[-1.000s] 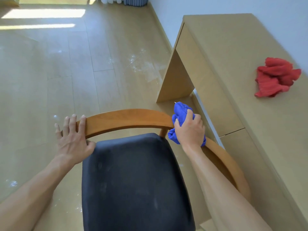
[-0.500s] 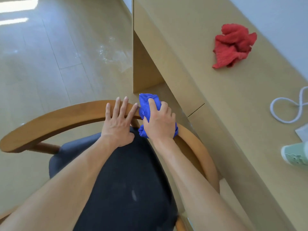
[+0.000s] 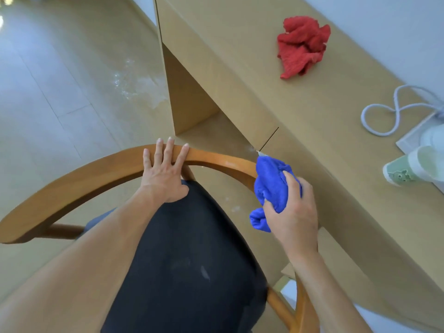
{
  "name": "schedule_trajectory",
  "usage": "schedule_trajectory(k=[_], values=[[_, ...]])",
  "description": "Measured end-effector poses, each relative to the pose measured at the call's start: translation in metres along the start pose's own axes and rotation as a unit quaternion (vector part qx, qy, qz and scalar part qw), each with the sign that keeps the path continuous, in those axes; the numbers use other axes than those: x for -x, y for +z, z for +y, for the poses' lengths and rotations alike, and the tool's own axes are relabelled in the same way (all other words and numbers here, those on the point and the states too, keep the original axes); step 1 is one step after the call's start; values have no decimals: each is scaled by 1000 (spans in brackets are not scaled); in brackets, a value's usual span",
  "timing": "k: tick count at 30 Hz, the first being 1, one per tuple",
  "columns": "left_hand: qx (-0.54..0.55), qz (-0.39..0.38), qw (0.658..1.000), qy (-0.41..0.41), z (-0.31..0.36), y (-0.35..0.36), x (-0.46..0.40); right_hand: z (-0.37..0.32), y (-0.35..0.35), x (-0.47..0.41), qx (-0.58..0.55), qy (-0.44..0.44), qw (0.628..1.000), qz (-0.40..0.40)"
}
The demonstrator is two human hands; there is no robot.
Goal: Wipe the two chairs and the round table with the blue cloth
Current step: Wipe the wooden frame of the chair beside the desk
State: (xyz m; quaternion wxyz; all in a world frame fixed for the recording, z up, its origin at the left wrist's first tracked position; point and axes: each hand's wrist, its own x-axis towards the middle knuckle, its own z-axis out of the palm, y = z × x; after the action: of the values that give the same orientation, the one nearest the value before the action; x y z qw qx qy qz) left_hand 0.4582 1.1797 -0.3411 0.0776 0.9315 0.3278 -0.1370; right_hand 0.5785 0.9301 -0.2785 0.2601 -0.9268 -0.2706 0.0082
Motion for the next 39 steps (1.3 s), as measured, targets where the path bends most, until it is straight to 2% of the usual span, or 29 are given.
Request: schedule_trajectory(k=[4, 6, 8, 10, 13, 15, 18, 24, 27, 30, 32, 34, 37, 39], values=[[9, -14, 1000, 13, -1, -1, -2, 36, -29, 42, -75, 150, 985, 49], [2, -3, 1000, 10, -1, 3, -2, 40, -31, 50, -63, 160, 984, 53], [-5, 10, 1000, 11, 1, 8, -2, 33, -25, 43, -10, 119, 991, 66], [-9, 21, 1000, 9, 2, 12, -3, 15, -12, 21, 51, 27, 996, 68], [-19, 29, 999, 4, 1, 15, -5, -28, 22, -26, 105, -77, 991, 1], [-20, 24, 1000, 4, 0, 16, -6, -54, 44, -50, 110, -94, 987, -68], [-28, 26, 999, -3, -1, 15, -7, -53, 50, -58, 73, -63, 991, -98], [-28, 26, 999, -8, 1, 11, -5, 15, 6, 15, -40, -25, 997, 61], [-44, 3, 999, -9, 2, 5, -3, 47, -4, 62, -87, 57, 990, 95], [-35, -12, 999, -17, 20, -10, 1, 67, -8, 102, -139, 162, 972, 96], [-9, 27, 999, 45, 57, -19, 10, 77, -11, 119, -166, 214, 958, 93], [25, 74, 985, 153, 113, -25, 27, 82, -15, 125, -177, 237, 951, 86], [27, 50, 960, 274, 198, -19, 59, 83, -19, 122, -135, 234, 959, 82], [-29, 36, 955, 293, 224, -10, 72, 80, -21, 116, -117, 239, 961, 73]])
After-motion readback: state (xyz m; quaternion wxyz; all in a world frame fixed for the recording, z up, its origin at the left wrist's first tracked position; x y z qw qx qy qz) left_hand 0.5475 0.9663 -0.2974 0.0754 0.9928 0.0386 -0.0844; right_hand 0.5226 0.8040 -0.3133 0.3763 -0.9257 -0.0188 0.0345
